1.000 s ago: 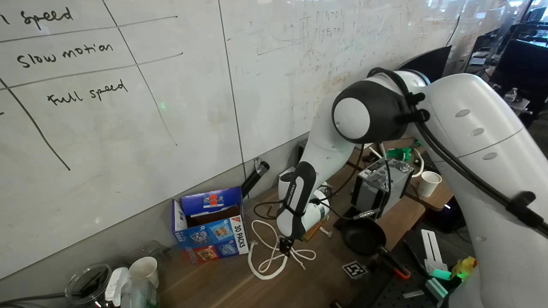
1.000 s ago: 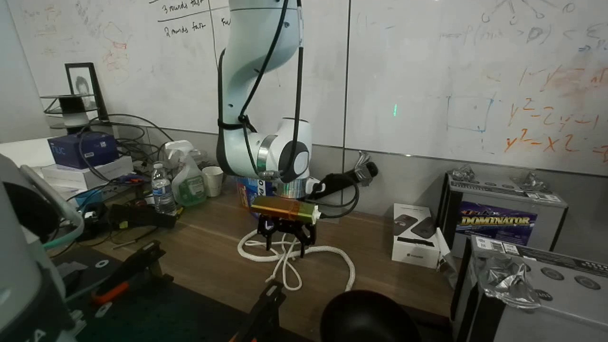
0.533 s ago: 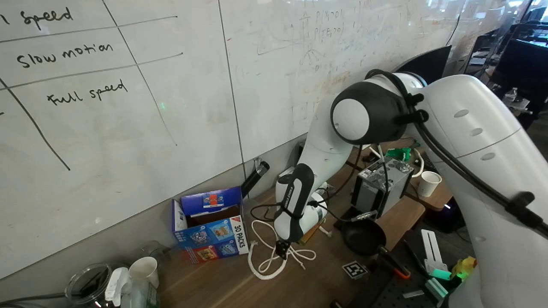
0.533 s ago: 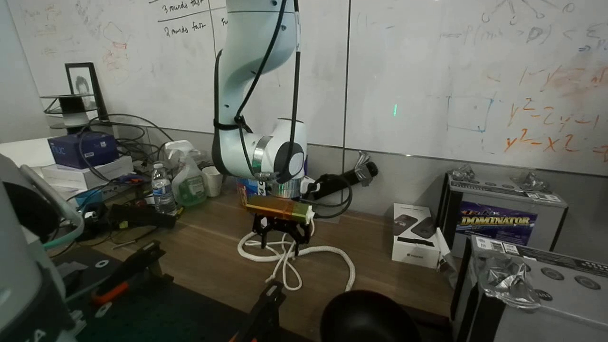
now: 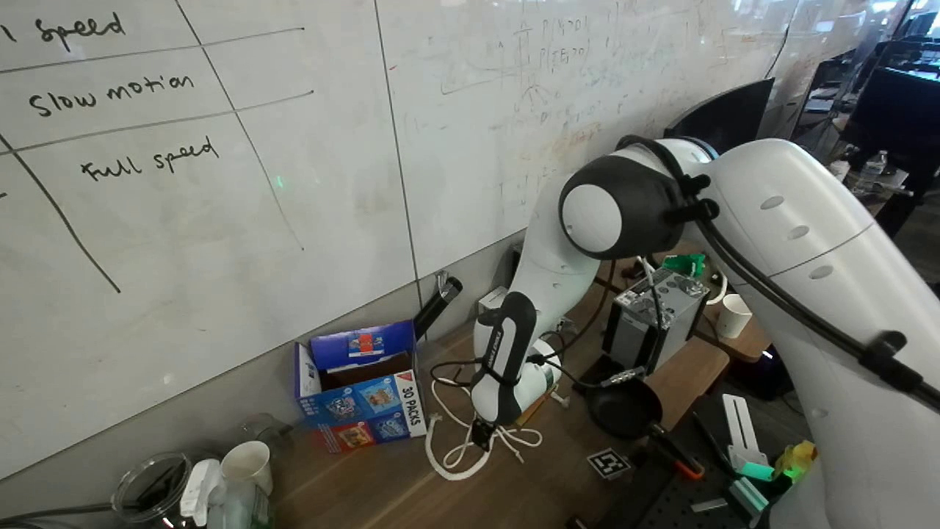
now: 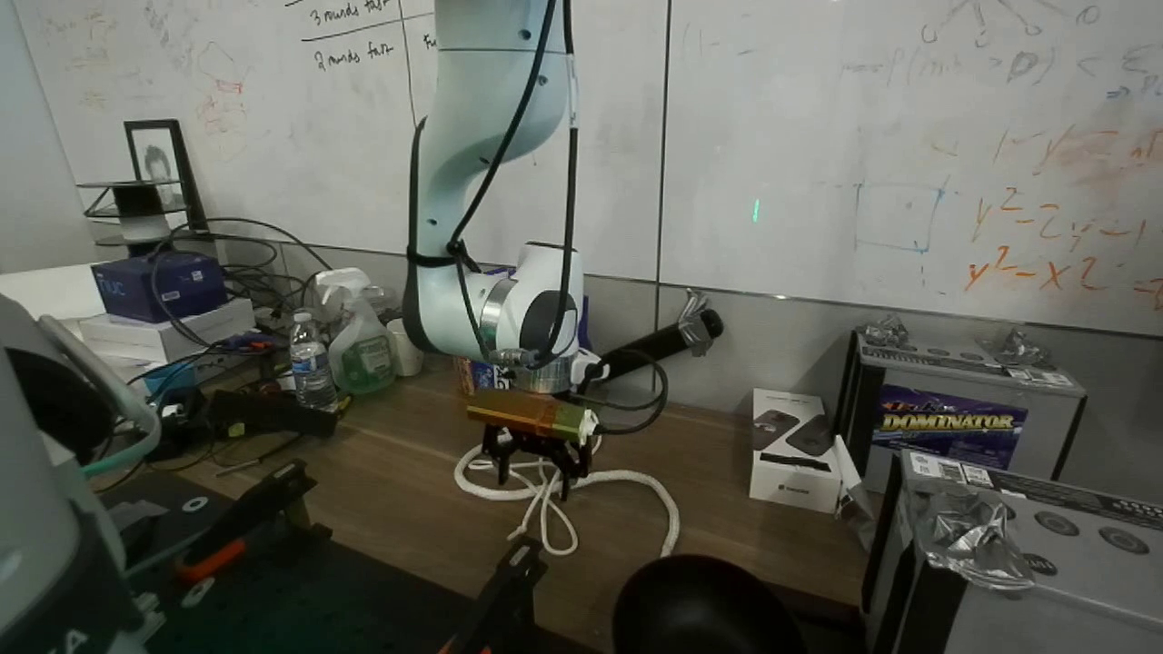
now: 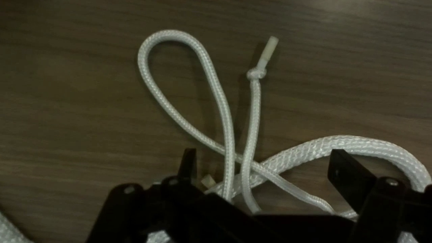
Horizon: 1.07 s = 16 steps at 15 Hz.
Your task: Put the white ropes inside the blue box
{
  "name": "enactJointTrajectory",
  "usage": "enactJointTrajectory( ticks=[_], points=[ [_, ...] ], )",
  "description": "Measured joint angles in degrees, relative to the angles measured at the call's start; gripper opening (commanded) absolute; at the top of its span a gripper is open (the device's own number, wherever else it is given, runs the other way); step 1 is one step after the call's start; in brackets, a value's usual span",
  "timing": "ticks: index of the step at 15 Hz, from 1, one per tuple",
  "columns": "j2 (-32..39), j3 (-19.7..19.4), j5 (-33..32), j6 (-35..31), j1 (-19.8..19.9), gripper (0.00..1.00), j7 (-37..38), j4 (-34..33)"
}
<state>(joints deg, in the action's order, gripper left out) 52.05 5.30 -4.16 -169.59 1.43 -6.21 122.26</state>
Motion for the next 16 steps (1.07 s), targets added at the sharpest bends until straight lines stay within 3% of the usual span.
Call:
enactJointTrajectory(
  ticks=[16],
  points=[
    [3.59,-1.33,2.16,-3.88,-2.19,1.0,6.85,-3.37]
  ],
)
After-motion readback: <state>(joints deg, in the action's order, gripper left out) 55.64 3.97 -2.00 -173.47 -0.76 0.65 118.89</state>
